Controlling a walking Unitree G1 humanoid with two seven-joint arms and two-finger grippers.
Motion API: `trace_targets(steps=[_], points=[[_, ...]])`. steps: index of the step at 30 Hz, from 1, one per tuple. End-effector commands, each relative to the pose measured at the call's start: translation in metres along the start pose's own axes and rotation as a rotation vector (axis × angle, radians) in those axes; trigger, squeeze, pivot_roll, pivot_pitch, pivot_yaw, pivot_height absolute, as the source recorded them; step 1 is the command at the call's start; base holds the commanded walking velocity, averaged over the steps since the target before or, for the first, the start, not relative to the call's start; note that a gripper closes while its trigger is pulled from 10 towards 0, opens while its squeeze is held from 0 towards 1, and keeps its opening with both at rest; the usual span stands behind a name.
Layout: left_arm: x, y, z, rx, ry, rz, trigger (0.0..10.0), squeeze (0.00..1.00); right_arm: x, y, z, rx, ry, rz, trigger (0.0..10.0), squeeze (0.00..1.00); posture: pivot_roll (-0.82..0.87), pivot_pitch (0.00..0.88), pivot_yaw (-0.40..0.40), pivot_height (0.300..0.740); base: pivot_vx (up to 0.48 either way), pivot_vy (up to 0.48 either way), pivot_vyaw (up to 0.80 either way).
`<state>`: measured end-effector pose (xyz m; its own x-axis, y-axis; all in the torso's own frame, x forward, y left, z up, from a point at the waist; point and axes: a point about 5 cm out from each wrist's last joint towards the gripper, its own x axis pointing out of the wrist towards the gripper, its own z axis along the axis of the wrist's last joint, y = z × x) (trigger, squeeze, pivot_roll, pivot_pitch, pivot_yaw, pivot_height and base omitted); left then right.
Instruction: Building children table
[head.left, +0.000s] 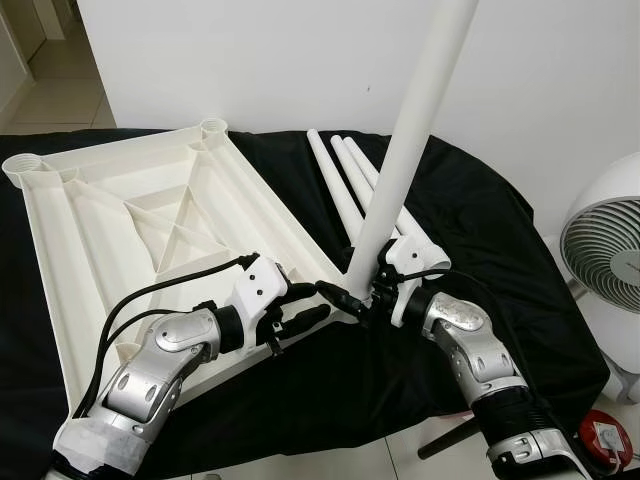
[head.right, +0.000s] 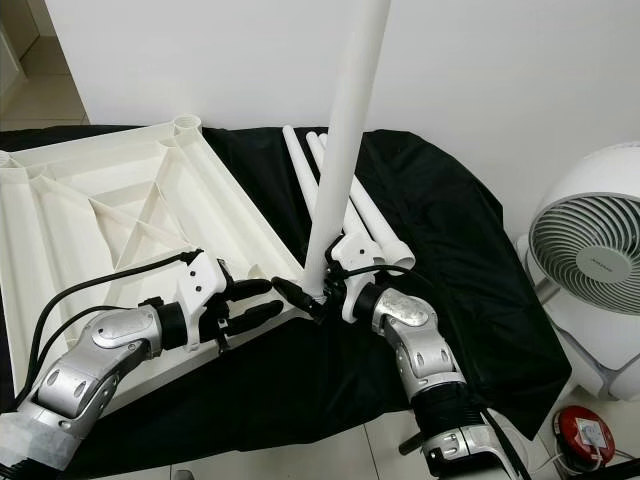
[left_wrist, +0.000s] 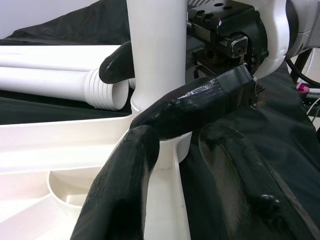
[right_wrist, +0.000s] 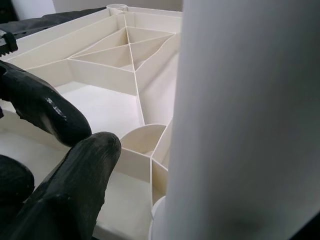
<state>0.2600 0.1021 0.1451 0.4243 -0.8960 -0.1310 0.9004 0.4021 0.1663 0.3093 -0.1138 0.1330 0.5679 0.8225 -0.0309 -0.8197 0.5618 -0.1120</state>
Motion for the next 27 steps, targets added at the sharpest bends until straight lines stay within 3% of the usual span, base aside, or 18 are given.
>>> trace_targets(steps=[1,6,7,8,9,10,11,12,20,21,22,23,24,27], points=[[0.000,-0.003,0.001,0.002,0.005,-0.055,10.0,0.00,-0.002,-0.005,-0.001,-0.013,0.011,0.003,10.0,0.00,0.02,0.000,-0.067,0.740,0.000,0.000,0.00],[-0.001,-0.003,0.001,0.002,0.006,-0.057,10.0,0.00,-0.003,-0.010,-0.007,-0.008,0.022,0.013,10.0,0.00,0.02,0.000,-0.062,0.740,0.000,0.000,0.00],[-0.001,-0.003,0.001,0.001,0.007,-0.059,10.0,0.00,-0.003,-0.011,-0.009,-0.007,0.028,0.006,8.5,0.00,0.01,0.000,-0.060,0.740,0.000,0.000,0.00],[-0.001,-0.003,0.001,-0.001,0.008,-0.063,10.0,0.00,-0.003,-0.013,-0.011,-0.003,0.030,-0.006,5.0,0.00,0.01,0.000,-0.059,0.740,0.000,0.000,0.00],[-0.001,-0.004,0.001,-0.003,0.009,-0.069,10.0,0.00,-0.003,-0.014,-0.013,0.001,0.033,-0.013,2.2,0.00,0.01,0.000,-0.059,0.740,0.000,0.000,0.00],[-0.001,-0.004,0.001,-0.003,0.009,-0.069,10.0,0.00,-0.003,-0.014,-0.013,0.001,0.033,-0.013,2.2,0.00,0.01,0.000,-0.059,0.740,0.000,0.000,0.00],[-0.001,-0.005,0.001,-0.005,0.010,-0.081,10.0,0.00,-0.004,-0.015,-0.014,0.003,0.032,-0.023,0.6,0.00,0.01,0.000,-0.059,0.740,0.000,0.000,0.00],[-0.002,-0.007,0.001,-0.009,0.011,-0.089,10.0,0.00,-0.004,-0.016,-0.015,0.009,0.032,-0.033,0.0,0.00,0.01,0.000,-0.059,0.740,0.000,0.000,0.00],[-0.003,-0.010,-0.001,-0.012,0.018,-0.110,10.0,0.00,-0.002,-0.018,-0.017,0.021,0.020,-0.061,0.0,0.00,0.02,0.000,-0.062,0.740,0.000,0.000,0.00],[-0.004,-0.009,-0.001,-0.011,0.020,-0.102,10.0,0.00,-0.002,-0.018,-0.017,0.026,0.016,-0.074,1.3,0.00,0.02,0.000,-0.065,0.740,0.000,0.000,0.00],[-0.004,-0.009,-0.001,-0.011,0.020,-0.102,10.0,0.00,-0.002,-0.018,-0.017,0.026,0.016,-0.074,1.3,0.00,0.02,0.000,-0.065,0.740,0.000,0.000,0.00],[-0.004,-0.009,-0.002,-0.011,0.020,-0.095,10.0,0.00,-0.002,-0.017,-0.017,0.030,0.012,-0.085,8.6,0.00,0.02,0.000,-0.065,0.740,0.000,0.000,0.00],[-0.004,-0.008,-0.002,-0.011,0.021,-0.088,10.0,0.00,-0.001,-0.016,-0.017,0.039,-0.003,-0.097,10.0,0.00,0.02,0.000,-0.065,0.740,0.000,0.000,0.00],[-0.004,-0.008,-0.002,-0.012,0.022,-0.083,10.0,0.00,0.000,-0.013,-0.017,0.046,-0.024,-0.120,10.0,0.00,0.02,0.000,-0.074,0.740,0.000,0.000,0.00]])
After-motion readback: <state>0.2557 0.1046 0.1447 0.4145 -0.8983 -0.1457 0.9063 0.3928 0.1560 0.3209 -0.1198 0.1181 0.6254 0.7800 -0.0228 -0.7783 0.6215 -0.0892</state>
